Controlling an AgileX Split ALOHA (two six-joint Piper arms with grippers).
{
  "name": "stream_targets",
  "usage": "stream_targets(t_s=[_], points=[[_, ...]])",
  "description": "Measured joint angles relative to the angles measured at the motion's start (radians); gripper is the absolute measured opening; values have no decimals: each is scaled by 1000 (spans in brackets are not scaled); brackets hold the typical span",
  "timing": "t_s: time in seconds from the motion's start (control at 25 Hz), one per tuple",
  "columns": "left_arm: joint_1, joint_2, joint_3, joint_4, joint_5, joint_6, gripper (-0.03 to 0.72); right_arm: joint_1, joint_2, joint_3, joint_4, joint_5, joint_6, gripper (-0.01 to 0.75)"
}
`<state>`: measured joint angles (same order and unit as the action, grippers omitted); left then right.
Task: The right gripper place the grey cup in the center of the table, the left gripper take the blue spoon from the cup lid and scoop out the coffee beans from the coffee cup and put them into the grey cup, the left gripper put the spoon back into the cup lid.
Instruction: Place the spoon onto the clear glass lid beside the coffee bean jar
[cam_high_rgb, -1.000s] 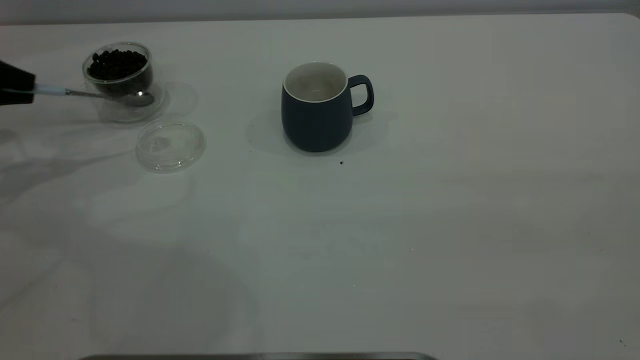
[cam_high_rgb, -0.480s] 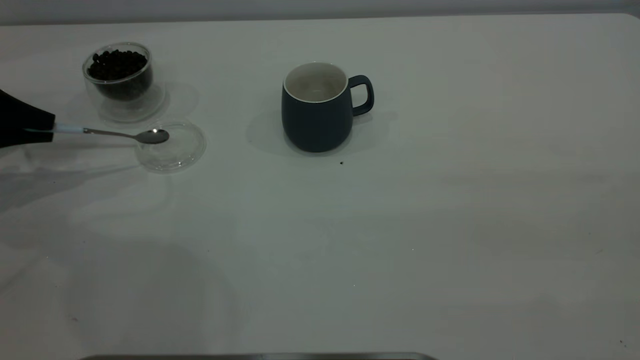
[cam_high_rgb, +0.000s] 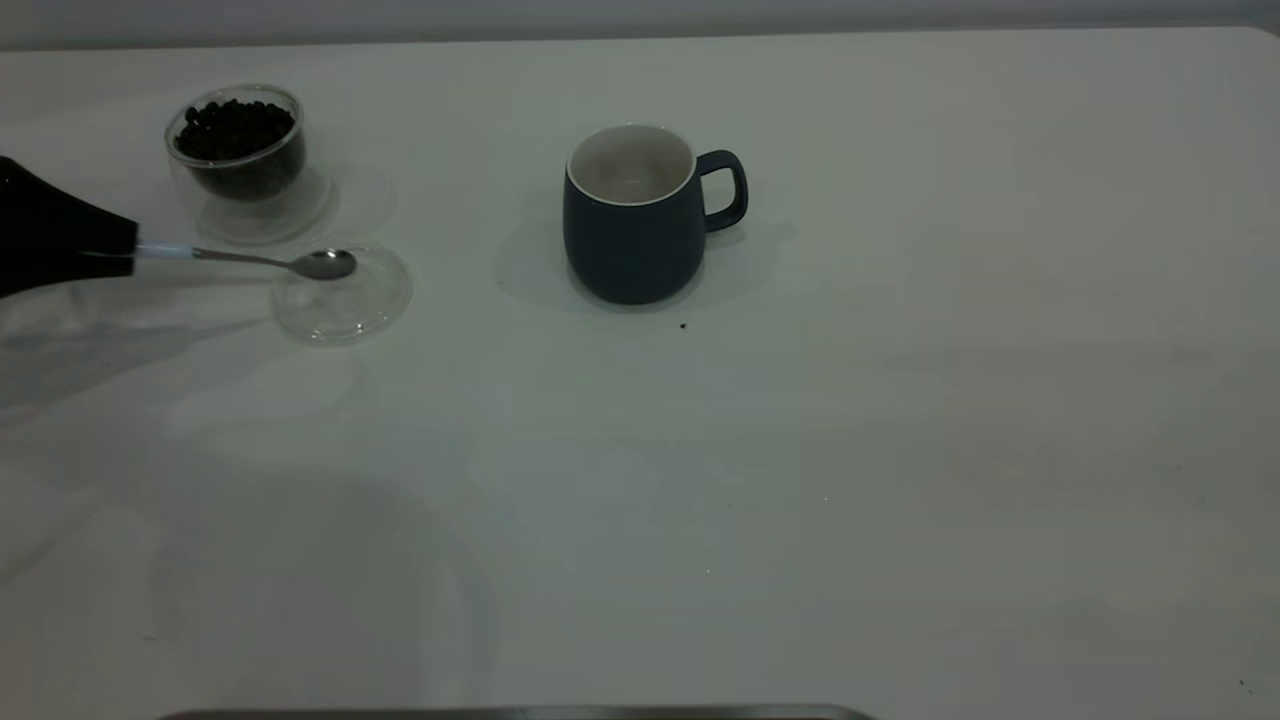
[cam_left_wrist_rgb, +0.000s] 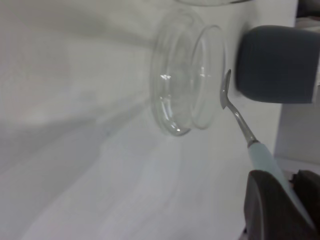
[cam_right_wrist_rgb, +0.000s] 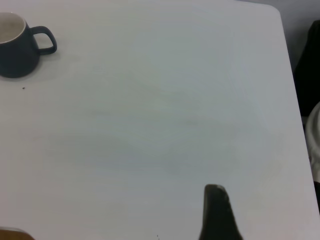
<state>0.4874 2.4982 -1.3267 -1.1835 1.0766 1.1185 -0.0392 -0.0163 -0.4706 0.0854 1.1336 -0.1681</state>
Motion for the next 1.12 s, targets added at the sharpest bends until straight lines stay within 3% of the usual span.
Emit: stream_targets(t_s=[0.6, 1.12], points=[[-115, 0, 0, -58, -111, 5, 131, 0, 0, 0, 0, 0, 0, 459], [-128, 0, 0, -75, -128, 8, 146, 0, 0, 0, 0, 0, 0, 459]])
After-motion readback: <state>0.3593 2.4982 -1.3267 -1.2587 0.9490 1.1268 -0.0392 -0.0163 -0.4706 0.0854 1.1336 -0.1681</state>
